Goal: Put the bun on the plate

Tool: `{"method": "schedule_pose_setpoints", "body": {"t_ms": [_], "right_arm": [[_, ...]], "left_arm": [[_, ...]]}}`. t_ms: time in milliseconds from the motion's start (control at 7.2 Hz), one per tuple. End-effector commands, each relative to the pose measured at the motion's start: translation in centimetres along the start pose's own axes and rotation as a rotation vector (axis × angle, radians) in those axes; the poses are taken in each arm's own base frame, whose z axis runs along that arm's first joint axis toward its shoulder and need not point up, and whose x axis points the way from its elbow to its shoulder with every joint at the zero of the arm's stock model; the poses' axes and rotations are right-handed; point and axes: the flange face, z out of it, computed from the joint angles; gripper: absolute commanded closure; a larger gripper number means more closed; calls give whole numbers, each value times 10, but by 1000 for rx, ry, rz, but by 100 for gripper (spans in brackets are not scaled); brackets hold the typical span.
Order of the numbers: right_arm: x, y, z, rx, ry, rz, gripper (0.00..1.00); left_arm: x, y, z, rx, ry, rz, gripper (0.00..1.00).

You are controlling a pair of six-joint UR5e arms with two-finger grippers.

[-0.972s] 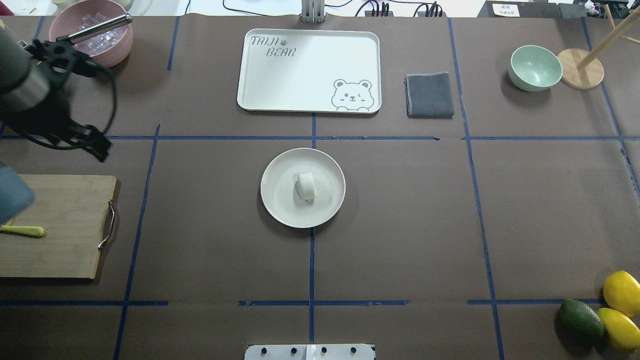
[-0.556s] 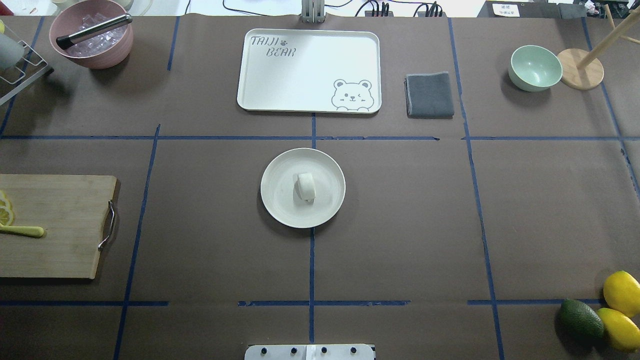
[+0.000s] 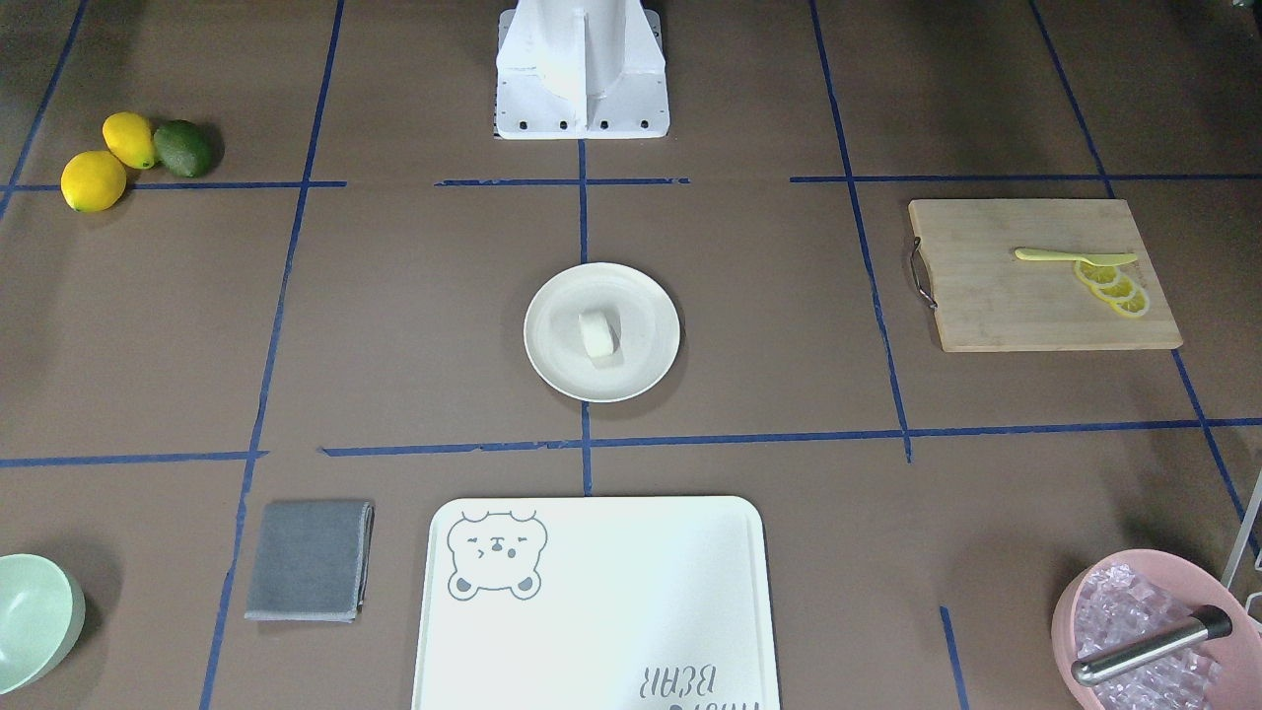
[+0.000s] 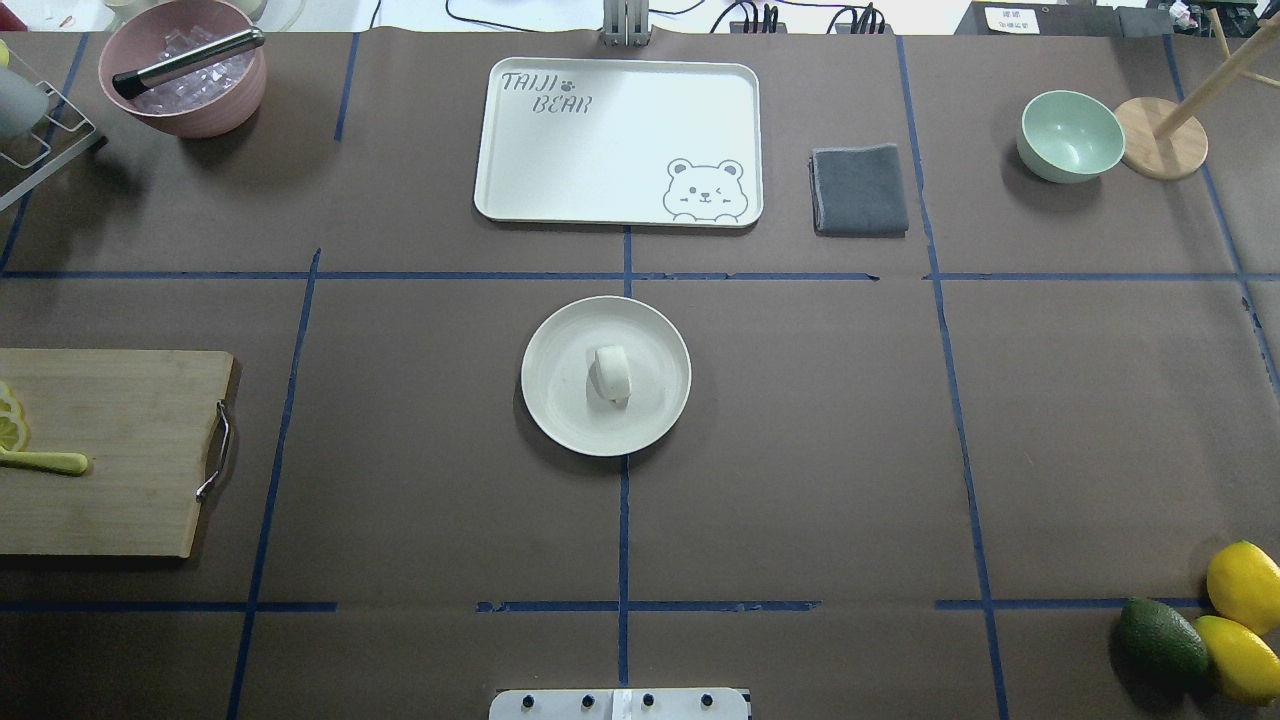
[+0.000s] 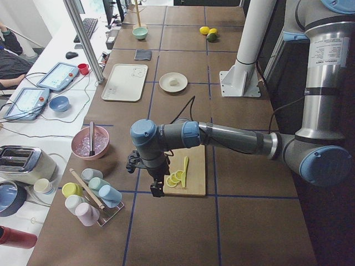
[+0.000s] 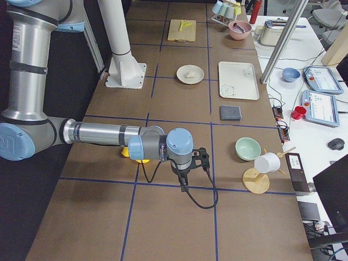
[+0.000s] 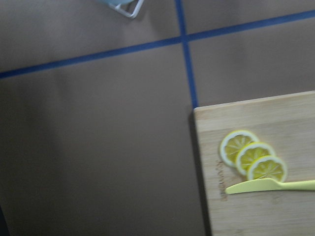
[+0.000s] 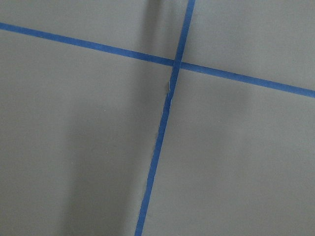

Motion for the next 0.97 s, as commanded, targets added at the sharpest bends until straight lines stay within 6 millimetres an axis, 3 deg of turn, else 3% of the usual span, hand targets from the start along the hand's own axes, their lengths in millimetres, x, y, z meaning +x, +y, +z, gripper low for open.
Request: {"method": "schedule_pose_setpoints", "body": {"t_ms": [0,139,833], "right_arm": [[0,-1,0,0,1,0,0],[0,-1,-1,1,0,-1,0],[0,-1,-1,1,0,-1,0]], "left_arm": [[-14,14,22,38,42,6,0],[-16,3,22,38,42,10,0],[-16,6,22,32,29,15,0]]}}
